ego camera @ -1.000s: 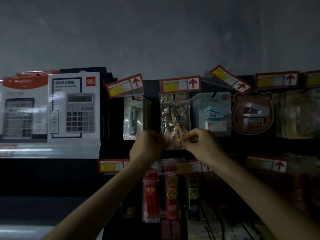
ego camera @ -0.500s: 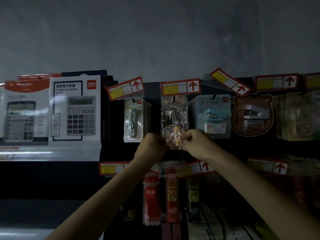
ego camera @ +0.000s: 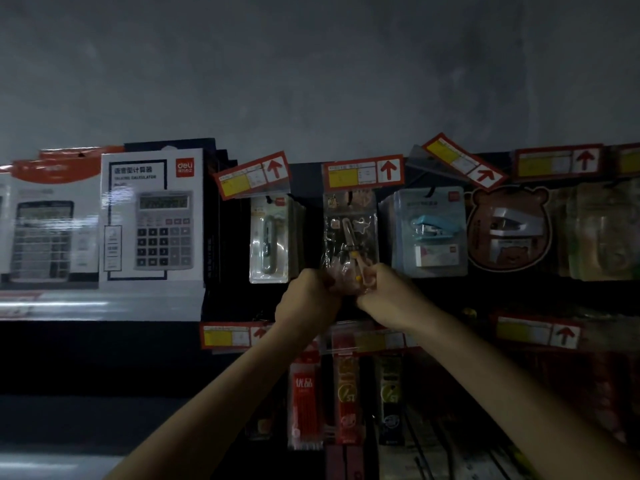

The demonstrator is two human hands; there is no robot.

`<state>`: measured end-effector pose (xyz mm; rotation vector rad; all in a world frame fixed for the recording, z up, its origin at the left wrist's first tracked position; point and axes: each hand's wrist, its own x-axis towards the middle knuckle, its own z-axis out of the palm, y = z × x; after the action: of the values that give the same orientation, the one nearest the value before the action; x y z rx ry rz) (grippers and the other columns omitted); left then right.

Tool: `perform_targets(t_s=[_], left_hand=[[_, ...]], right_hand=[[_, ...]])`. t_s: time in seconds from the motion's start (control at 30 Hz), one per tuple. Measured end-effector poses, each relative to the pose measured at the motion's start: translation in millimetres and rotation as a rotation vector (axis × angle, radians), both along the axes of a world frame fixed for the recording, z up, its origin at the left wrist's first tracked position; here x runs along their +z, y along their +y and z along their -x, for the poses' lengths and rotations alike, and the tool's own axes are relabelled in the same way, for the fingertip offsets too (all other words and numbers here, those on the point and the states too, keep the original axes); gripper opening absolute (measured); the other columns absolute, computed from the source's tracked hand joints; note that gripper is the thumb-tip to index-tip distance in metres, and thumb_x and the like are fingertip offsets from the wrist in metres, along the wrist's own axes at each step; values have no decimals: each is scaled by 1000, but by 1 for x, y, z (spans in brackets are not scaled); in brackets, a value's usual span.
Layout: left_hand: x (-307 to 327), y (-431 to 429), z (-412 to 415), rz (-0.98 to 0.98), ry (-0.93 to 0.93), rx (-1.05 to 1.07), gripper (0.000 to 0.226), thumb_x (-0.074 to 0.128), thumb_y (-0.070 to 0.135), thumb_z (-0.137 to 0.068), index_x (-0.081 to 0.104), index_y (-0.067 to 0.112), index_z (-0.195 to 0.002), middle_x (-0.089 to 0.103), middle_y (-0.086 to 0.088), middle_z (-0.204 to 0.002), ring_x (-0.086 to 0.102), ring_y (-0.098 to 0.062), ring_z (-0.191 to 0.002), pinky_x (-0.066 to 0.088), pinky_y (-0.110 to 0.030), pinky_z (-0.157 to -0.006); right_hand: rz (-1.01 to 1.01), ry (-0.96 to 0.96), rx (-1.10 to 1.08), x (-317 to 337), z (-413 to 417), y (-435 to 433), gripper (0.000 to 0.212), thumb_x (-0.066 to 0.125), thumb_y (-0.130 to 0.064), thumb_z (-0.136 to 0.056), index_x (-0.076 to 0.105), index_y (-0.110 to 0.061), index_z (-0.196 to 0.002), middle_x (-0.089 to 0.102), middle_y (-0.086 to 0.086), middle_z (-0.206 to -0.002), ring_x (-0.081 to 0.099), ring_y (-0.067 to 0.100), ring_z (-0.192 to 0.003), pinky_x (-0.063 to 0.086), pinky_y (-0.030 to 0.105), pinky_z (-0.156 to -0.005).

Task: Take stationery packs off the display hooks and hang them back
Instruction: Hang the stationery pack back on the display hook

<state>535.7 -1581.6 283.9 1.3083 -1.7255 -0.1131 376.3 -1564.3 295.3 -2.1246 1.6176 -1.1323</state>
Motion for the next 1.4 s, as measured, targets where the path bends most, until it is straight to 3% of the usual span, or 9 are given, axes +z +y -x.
perform_targets(t_s=[0.07,0.2,0.3,0.37,0.5,0.67,1.0,1.17,1.4], left_hand=[[-1,3,-1,-6,2,-19,16,75,32,-91,72,24,-76,72,2,-72,70,-21,-69,63,-51,-71],[-2,20,0,52,-124,27,14,65,38,-95,72,27,-101,73,5,-86,70,-17,-75,63,-44,-73],[-7,34,5,117,-271,92,26,52,44,-102,59,30,-123,69,5,-108,69,-15,-88,60,-41,-80],[-11,38,7,163,-410,131,38,42,50,-104,48,35,-140,60,3,-131,65,-19,-110,54,-45,-96],[-12,42,11,238,-578,135,65,26,58,-100,17,38,-161,15,3,-171,30,-23,-151,33,-46,-116],[-4,35,16,179,-762,157,86,50,61,-98,1,36,-164,-11,1,-173,4,-24,-159,26,-47,-123],[2,26,16,113,-709,122,59,31,56,-106,16,42,-162,-5,7,-173,18,-24,-157,30,-49,-119],[4,30,15,134,-711,119,59,31,59,-105,20,42,-160,1,4,-173,20,-25,-157,32,-52,-117],[15,31,31,227,-680,182,75,48,58,-100,11,36,-161,5,-3,-172,15,-29,-157,28,-52,-119]], right_hand=[[2,40,23,-5,5,-11,59,55,-33,-62,60,-29,-121,67,1,-110,67,18,-94,59,35,-80],[52,78,36,-6,4,12,92,58,-37,-68,28,-45,-154,57,-2,-138,62,19,-115,57,38,-92],[68,156,-26,-2,0,35,84,57,-39,-86,17,-39,-159,44,2,-151,52,26,-130,50,42,-101],[79,219,-59,-1,0,40,75,52,-40,-95,14,-37,-160,38,3,-154,47,28,-135,47,44,-104],[71,263,-61,-4,1,40,64,39,-39,-101,12,-42,-160,32,2,-159,42,29,-140,41,43,-109],[17,283,-99,-6,6,37,55,32,-40,-99,28,-36,-154,52,7,-145,54,30,-125,46,45,-103],[51,292,-106,-3,9,29,57,32,-40,-100,25,-45,-156,63,5,-131,61,28,-116,50,41,-100],[267,201,-79,-14,15,35,27,45,-32,-102,60,-34,-125,65,-5,-109,63,10,-88,56,35,-79],[505,81,-13,-26,29,47,36,55,-33,-102,56,-37,-137,63,-15,-121,61,3,-106,55,27,-88]])
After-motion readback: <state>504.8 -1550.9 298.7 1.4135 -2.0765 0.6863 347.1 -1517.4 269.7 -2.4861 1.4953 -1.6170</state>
